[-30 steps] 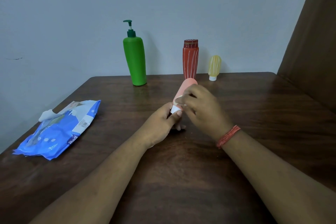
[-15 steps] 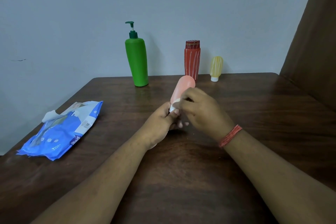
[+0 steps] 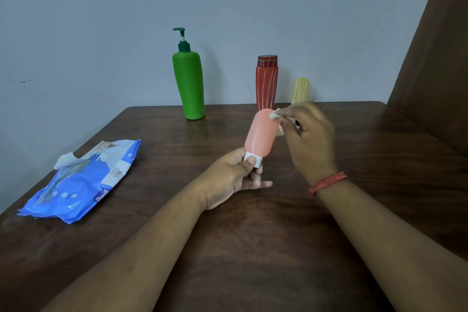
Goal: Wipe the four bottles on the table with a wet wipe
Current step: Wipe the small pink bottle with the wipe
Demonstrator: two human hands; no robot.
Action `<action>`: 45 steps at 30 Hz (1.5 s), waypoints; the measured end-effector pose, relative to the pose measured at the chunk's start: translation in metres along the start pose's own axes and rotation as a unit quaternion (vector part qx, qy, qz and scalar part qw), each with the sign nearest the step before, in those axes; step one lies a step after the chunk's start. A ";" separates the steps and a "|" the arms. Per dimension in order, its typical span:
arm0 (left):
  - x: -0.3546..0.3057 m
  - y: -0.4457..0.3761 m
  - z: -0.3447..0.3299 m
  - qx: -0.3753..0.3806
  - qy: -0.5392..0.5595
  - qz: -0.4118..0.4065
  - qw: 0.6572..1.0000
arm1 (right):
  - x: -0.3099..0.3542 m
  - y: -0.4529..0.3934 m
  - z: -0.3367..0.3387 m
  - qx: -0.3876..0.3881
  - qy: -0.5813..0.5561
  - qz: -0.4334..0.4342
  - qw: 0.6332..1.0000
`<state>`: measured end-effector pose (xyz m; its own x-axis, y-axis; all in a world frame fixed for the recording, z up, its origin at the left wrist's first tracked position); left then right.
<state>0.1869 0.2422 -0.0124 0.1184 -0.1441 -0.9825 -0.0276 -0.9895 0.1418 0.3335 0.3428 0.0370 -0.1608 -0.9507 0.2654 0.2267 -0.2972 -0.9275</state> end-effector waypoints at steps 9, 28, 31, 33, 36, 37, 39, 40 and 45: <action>-0.006 0.002 0.011 -0.051 0.121 -0.016 0.991 | 0.014 0.016 -0.024 0.119 -0.075 0.037 0.989; -0.006 0.000 0.003 -0.051 0.077 -0.017 0.996 | 0.018 0.016 -0.022 0.080 -0.020 0.038 0.996; -0.003 0.000 0.000 -0.044 -0.001 -0.010 0.999 | 0.008 0.008 -0.011 0.015 -0.001 0.002 1.000; -0.003 0.001 -0.003 -0.043 -0.066 -0.008 0.997 | 0.001 0.002 -0.003 -0.016 0.011 -0.034 0.999; -0.004 0.002 -0.007 -0.049 -0.120 -0.001 0.992 | -0.001 -0.004 0.003 -0.008 0.020 0.006 1.000; -0.004 0.002 -0.007 -0.050 -0.121 -0.001 0.991 | -0.001 -0.005 0.002 0.018 0.037 0.042 0.998; -0.004 0.002 -0.007 -0.055 -0.123 -0.002 0.991 | 0.001 -0.006 0.000 0.068 0.090 0.125 0.986; -0.003 0.002 -0.007 -0.060 -0.125 0.000 0.990 | 0.003 -0.006 -0.001 0.086 0.110 0.160 0.977; -0.002 0.000 -0.006 -0.081 -0.107 0.010 0.991 | 0.018 0.000 -0.014 0.188 0.129 0.254 0.940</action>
<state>0.1922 0.2422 -0.0099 -0.0952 -0.1744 -0.9801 0.1338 -0.9778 0.1610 0.3172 0.3270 0.0378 -0.1573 -0.9393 -0.3049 0.6524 0.1330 -0.7461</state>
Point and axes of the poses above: each hand's wrist, its own y-axis away from the middle knuckle, its own z-axis out of the back of the hand, x = y × z, the point moved 2 cm from there along -y, towards the middle knuckle, and after that the axes turned 12 degrees about z, right-handed, at the moved point
